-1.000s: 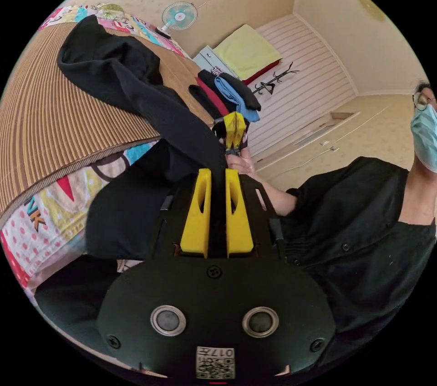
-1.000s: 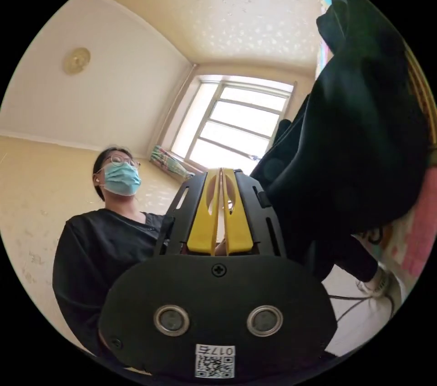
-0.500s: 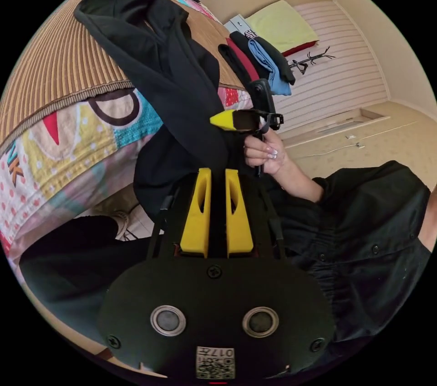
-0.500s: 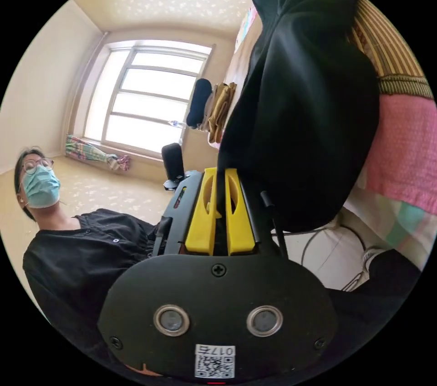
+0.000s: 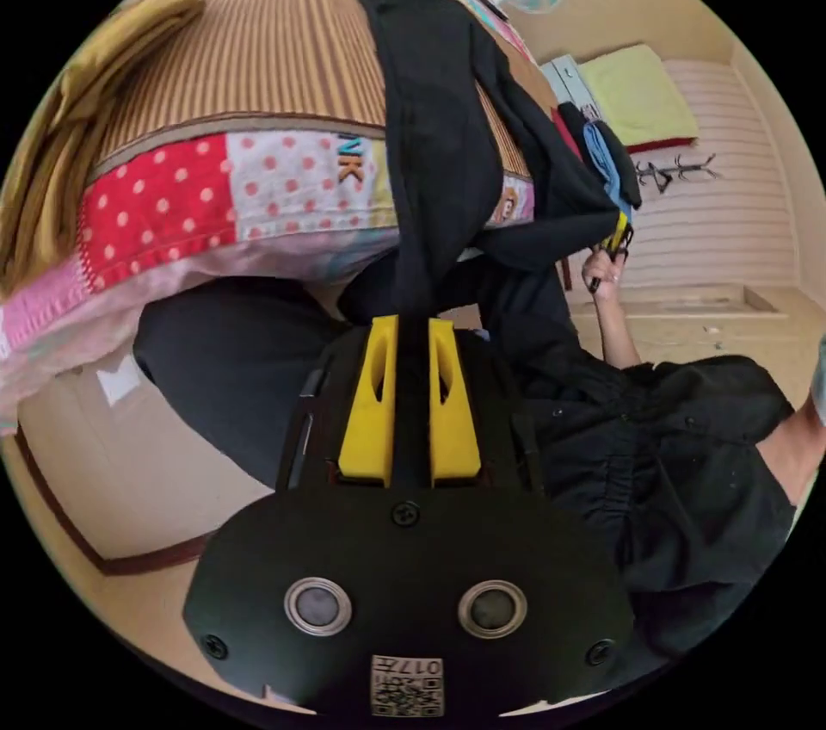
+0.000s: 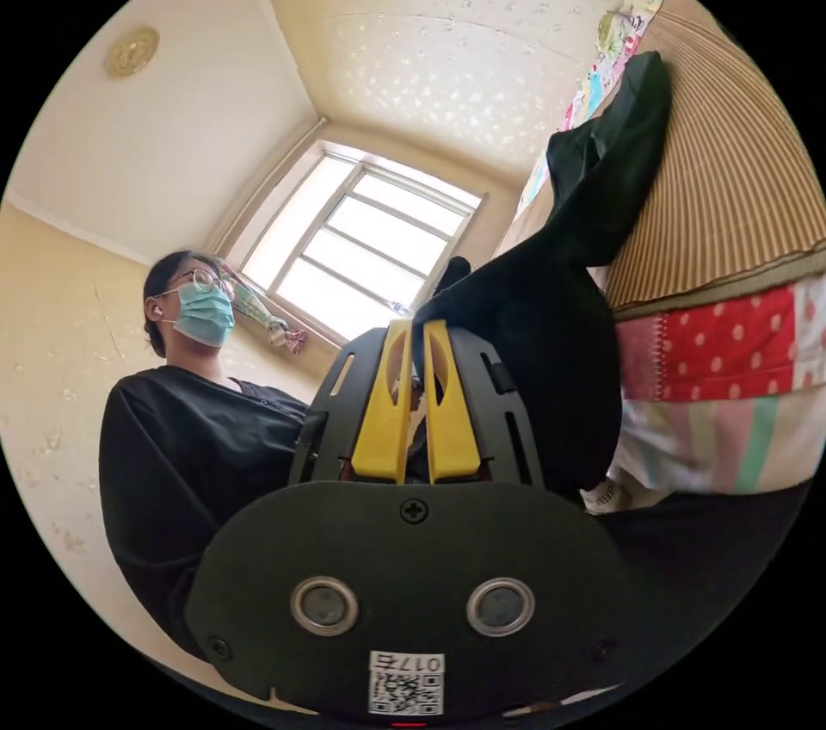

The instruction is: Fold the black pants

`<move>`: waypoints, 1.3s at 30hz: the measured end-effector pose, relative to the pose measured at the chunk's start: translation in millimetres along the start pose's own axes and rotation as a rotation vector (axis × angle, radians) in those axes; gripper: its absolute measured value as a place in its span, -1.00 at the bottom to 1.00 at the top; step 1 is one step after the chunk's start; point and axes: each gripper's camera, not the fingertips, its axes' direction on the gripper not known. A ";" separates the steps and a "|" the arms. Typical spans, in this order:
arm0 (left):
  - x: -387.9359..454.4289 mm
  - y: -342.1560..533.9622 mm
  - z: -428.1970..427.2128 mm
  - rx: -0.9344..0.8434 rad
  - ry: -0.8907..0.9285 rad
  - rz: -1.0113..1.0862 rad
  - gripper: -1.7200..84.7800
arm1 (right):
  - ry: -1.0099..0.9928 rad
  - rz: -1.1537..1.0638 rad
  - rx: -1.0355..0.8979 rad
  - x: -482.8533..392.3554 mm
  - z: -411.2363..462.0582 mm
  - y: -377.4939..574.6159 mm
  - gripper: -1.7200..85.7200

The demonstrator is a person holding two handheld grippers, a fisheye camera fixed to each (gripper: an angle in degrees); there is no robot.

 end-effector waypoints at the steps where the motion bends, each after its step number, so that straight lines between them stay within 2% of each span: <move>1: -2.8 2.9 -6.6 0.061 0.041 -0.005 -0.81 | 0.006 -0.005 0.004 -4.4 -4.7 -0.7 -0.91; 3: -5.1 9.2 -22.3 0.243 0.149 0.012 -0.80 | -0.029 -0.053 0.059 -21.5 -23.0 -1.1 -0.91; 5: 3.8 2.8 -21.3 0.291 0.149 0.049 -0.79 | -0.116 -0.099 0.132 -29.2 -35.7 0.8 -0.91; 7: 20.0 -13.7 -9.6 0.269 0.135 0.104 -0.78 | -0.256 -0.105 0.361 -21.1 -59.2 14.8 -0.90; 9: 44.7 -42.2 17.2 0.192 0.138 0.166 -0.76 | -0.488 -0.053 0.701 15.6 -85.8 49.2 -0.90; 12: 76.8 -68.6 48.9 0.140 0.195 0.254 -0.75 | -0.502 0.004 0.989 34.6 -98.3 98.2 -0.90; 14: 93.2 -78.1 62.1 0.125 0.210 0.301 -0.75 | -0.464 0.010 0.999 28.4 -96.9 110.6 -0.90; 16: 103.3 -84.6 69.1 0.131 0.184 0.329 -0.76 | -0.448 -0.042 0.917 14.0 -90.7 108.6 -0.90; 19: 101.1 -98.9 77.0 0.145 0.067 0.306 -0.76 | -0.399 -0.138 0.630 -18.1 -69.7 82.7 -0.90; 21: 75.5 -112.9 91.5 0.128 -0.094 0.154 -0.75 | -0.249 -0.118 0.440 -38.5 -49.9 66.3 -0.90; 23: 52.8 -120.6 110.6 0.078 -0.166 0.067 -0.76 | -0.125 -0.067 0.397 -43.1 -41.6 64.8 -0.90; 25: 35.5 -120.6 126.0 0.052 -0.154 0.018 -0.81 | -0.033 -0.033 0.417 -43.3 -37.1 71.9 -0.90; 28: 24.6 -107.4 134.5 0.067 -0.150 -0.025 -0.93 | -0.102 -0.070 0.375 -35.5 -10.8 80.6 -0.90; 34: 7.0 -88.3 171.7 -0.075 -0.170 -0.053 -0.97 | -0.184 -0.052 0.021 5.1 133.7 70.1 -0.89; 36: 6.0 -81.2 177.9 -0.091 -0.099 -0.028 -0.96 | -0.105 -0.017 -0.122 24.6 203.1 69.6 -0.89; 39: 26.8 -71.3 171.0 -0.016 0.041 0.045 -0.88 | -0.059 -0.009 -0.266 46.7 282.1 75.5 -0.89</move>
